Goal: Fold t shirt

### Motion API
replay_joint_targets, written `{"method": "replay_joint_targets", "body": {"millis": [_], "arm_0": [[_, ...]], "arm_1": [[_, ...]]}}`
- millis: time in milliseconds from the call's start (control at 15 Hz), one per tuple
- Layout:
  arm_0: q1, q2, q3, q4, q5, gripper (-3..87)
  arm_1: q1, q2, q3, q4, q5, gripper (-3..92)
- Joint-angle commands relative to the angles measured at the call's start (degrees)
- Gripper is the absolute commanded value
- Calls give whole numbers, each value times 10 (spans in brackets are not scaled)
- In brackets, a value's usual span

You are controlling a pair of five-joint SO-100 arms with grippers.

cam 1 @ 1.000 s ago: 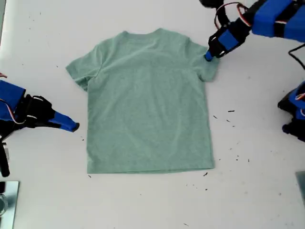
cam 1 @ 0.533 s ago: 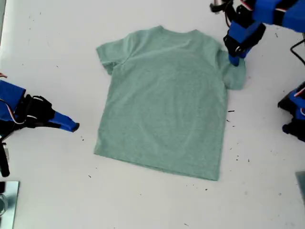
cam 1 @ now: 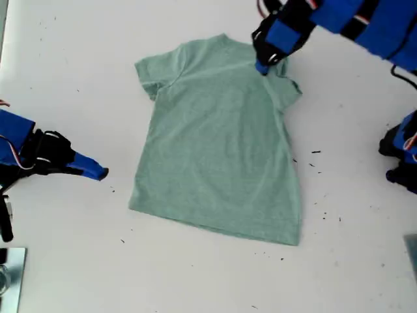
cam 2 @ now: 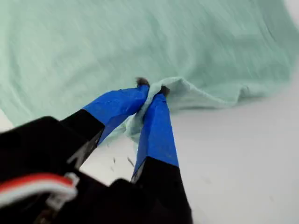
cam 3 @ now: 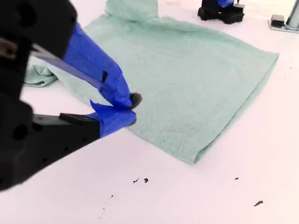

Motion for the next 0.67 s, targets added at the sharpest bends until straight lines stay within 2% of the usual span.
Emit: {"method": "replay_joint_targets", "body": {"millis": [0, 267, 333, 400, 533, 600], "arm_0": [[8, 1, 5, -7, -5, -2], [18, 1, 5, -7, -10, -2], [18, 1, 5, -7, -10, -2], [18, 1, 5, -7, -10, -2], [19, 1, 5, -7, -10, -2], [19, 1, 5, -7, -10, -2]], "arm_1": [[-31, -70, -77, -42, 29, -2], [-75, -168, -65, -81, 46, 7], [-84, -186, -68, -74, 42, 193], [-96, -185, -71, -54, 36, 306], [-116, -108, -71, 13, 66, 279], [-132, -23, -40, 19, 83, 272]]}}
